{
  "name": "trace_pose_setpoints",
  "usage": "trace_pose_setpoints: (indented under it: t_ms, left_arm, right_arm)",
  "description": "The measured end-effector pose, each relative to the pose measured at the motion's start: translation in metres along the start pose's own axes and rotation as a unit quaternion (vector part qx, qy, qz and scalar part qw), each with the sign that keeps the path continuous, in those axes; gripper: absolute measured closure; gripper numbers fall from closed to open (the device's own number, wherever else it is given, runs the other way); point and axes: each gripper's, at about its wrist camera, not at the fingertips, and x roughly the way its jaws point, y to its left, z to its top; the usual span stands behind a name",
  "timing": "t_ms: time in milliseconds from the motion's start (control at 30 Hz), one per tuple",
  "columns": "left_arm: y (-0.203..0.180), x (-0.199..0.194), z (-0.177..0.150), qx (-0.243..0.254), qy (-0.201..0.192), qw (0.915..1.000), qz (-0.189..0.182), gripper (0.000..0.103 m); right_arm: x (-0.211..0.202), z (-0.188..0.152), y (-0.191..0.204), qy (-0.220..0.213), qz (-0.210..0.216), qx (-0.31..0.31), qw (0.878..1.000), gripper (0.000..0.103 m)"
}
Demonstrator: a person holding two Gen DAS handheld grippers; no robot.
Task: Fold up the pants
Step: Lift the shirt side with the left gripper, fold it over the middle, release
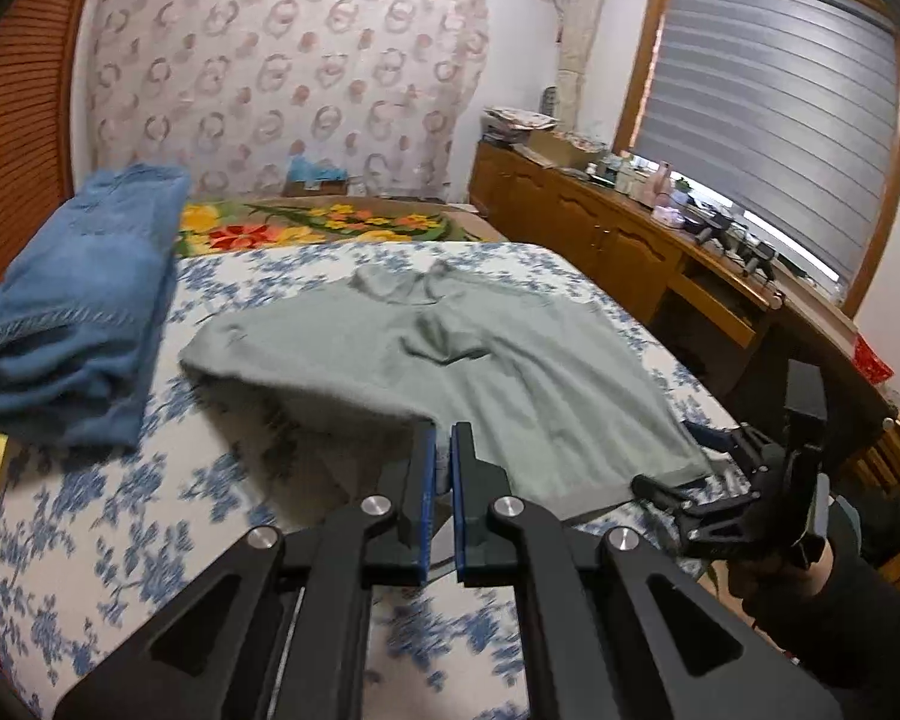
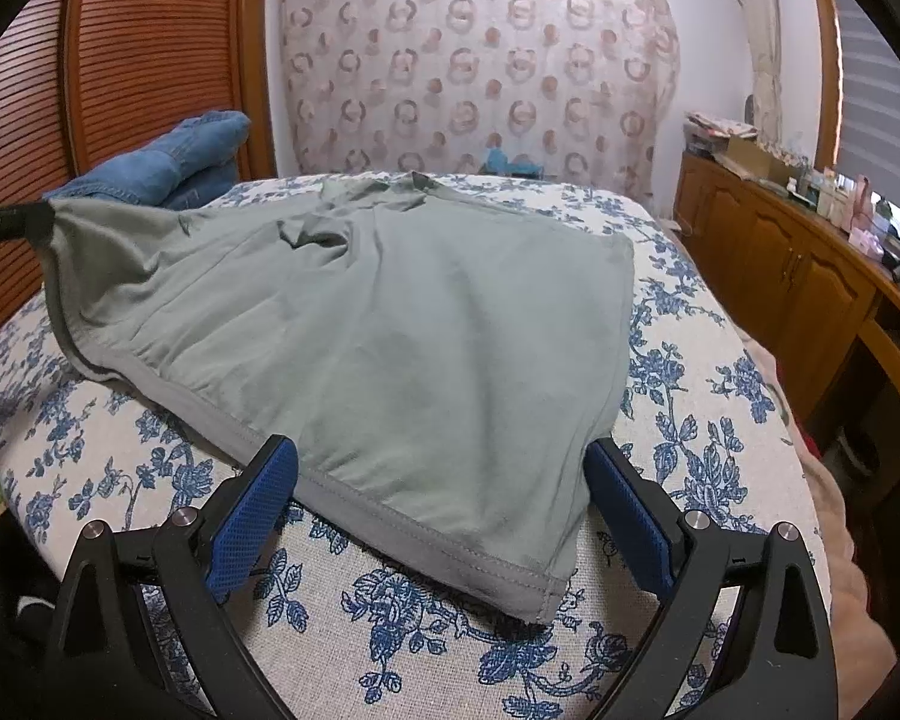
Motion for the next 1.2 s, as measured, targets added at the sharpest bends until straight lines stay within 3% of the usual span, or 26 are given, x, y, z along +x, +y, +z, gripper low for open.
trace_pose_setpoints:
  t_ms: [233,700,867,1200]
  left_arm:
    - [-0.03,0.01,0.021,0.031,-0.001,0.9992,-0.026,0.102]
    - [-0.112,0.04,0.066,0.092,0.007,0.9918,-0.088,0.102]
    - [-0.14,0.058,0.075,0.119,0.019,0.9878,-0.098,0.102]
    - [-0.152,0.083,0.068,0.12,0.051,0.987,-0.094,0.1]
  right_arm:
    - [-0.001,0.009,-0.011,0.03,-0.001,0.025,0.999,0.006]
    - [-0.044,0.015,-0.057,-0.008,-0.02,0.053,0.998,0.008]
    - [-0.053,0.012,-0.068,-0.014,-0.027,0.061,0.998,0.008]
    - [-0.062,0.007,-0.077,-0.02,-0.037,0.066,0.997,0.008]
